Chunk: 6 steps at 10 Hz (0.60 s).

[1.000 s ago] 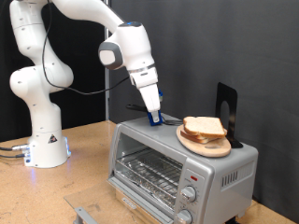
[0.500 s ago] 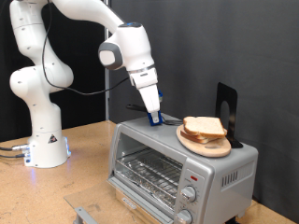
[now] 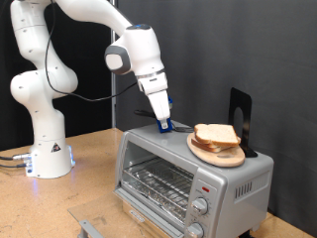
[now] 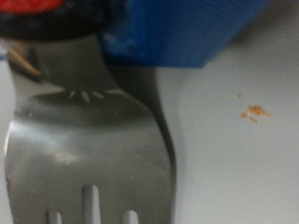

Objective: Make a piece of toast with the oven

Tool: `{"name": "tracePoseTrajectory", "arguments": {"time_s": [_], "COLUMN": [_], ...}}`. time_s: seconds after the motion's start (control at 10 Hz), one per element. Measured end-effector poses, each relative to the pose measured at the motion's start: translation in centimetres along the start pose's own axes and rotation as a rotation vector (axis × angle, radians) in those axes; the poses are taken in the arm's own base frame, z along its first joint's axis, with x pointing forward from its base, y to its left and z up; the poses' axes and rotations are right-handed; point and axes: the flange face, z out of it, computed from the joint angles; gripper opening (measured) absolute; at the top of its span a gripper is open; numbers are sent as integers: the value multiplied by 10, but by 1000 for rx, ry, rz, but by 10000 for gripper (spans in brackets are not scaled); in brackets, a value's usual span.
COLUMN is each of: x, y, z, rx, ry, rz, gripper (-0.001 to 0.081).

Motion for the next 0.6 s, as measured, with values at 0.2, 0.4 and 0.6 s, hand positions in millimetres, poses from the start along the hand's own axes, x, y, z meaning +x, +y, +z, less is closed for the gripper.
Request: {"name": "tracePoseTrajectory", "arguments": {"time_s": [0.2, 0.4, 0.6], "x": [0, 0, 2], "y": [-1, -1, -1], "z": [0, 0, -5], "rx": [0, 1, 25], "ry": [0, -1, 10], "rz": [-1, 6, 31], "gripper": [435, 435, 435]}}
